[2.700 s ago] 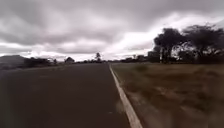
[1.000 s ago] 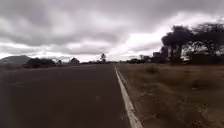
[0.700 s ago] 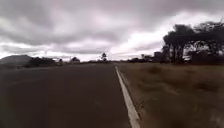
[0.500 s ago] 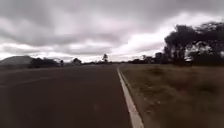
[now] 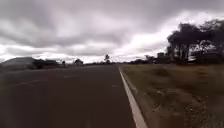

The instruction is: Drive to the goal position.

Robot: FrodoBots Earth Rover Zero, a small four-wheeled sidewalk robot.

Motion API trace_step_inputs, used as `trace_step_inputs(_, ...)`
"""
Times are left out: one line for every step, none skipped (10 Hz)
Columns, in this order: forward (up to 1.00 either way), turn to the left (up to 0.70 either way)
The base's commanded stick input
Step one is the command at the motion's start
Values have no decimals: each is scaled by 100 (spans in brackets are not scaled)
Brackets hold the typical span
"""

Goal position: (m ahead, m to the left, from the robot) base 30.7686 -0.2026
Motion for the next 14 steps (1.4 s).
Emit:
trace_step_inputs(85,0)
trace_step_inputs(85,0)
trace_step_inputs(85,-17)
trace_step_inputs(85,-15)
trace_step_inputs(85,-1)
trace_step_inputs(85,-30)
trace_step_inputs(85,-5)
trace_step_inputs(85,-25)
trace_step_inputs(85,-29)
trace_step_inputs(85,-30)
trace_step_inputs(85,-19)
trace_step_inputs(85,-19)
trace_step_inputs(85,-4)
trace_step_inputs(85,-4)
